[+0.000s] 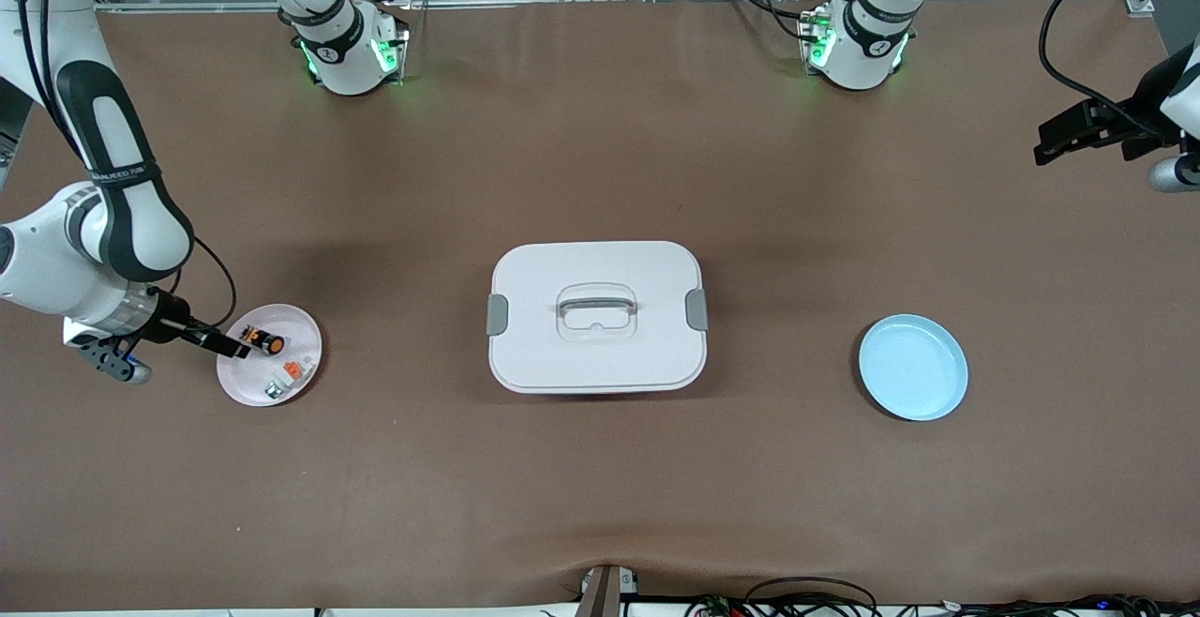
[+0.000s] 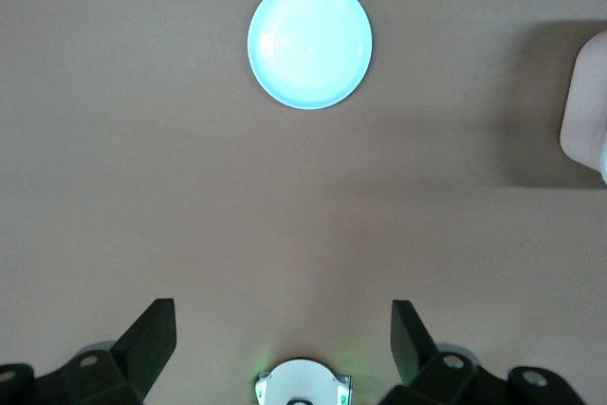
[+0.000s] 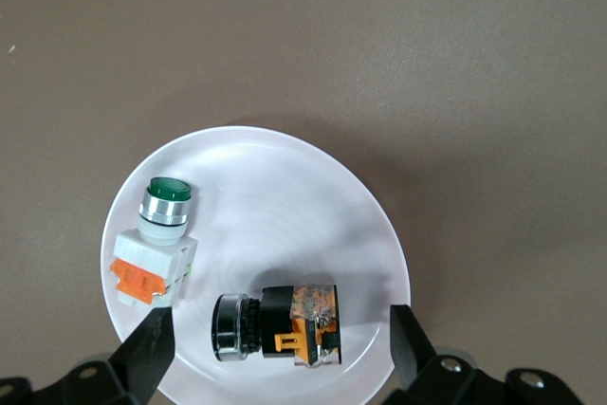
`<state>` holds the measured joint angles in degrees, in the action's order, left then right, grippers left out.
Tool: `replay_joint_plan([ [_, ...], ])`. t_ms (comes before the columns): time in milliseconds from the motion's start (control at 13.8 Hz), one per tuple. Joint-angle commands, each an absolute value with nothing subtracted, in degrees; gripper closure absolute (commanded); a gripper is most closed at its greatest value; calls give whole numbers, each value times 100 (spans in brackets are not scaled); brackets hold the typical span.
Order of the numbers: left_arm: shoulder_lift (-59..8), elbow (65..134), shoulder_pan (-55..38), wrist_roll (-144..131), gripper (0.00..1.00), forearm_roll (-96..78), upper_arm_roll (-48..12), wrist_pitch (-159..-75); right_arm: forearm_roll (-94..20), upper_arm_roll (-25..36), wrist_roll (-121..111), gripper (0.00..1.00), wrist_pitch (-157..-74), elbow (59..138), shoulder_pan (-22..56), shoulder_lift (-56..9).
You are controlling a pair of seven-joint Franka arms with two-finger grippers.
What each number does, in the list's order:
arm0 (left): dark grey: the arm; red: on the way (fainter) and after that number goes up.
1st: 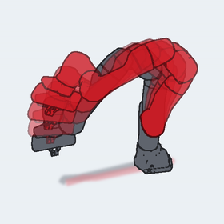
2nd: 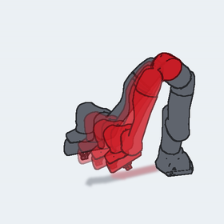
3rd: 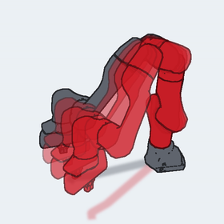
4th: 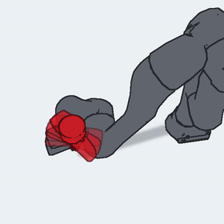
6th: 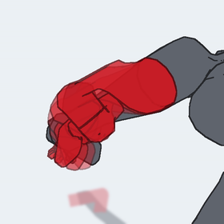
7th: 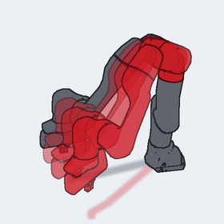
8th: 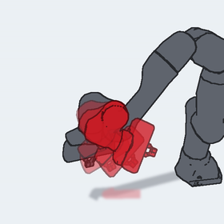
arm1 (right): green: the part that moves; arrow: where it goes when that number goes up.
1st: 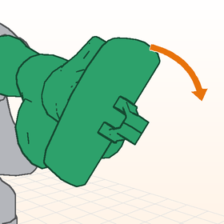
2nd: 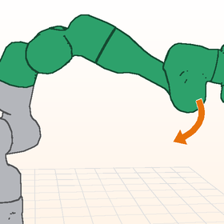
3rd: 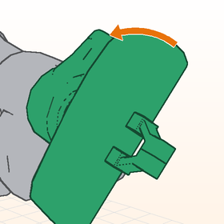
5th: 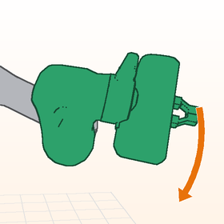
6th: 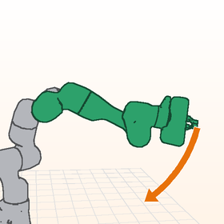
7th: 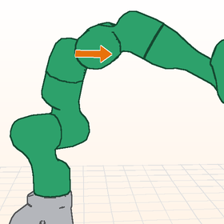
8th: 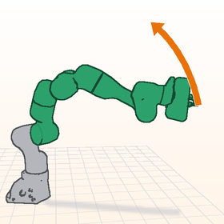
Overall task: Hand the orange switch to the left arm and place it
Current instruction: 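Reach the right gripper down over the black switch on the white plate, then close the right gripper on the black orange-bodied switch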
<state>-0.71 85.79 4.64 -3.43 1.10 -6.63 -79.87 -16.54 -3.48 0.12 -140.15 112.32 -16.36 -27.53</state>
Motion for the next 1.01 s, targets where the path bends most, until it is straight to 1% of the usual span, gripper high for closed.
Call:
replay_joint_plan([
  [0,-79,8517,466,-316,0,123,-686,-8225,-1942,-369,79,0,-14281,11460,-1495,-2707],
  [361,-325,8490,483,-316,0,167,-677,-8543,-2039,-369,79,0,-14748,11698,-1389,-2786],
  [939,-369,8508,589,-237,0,114,-677,-8552,-2039,-369,-157,0,-14897,11725,-1362,-2918],
])
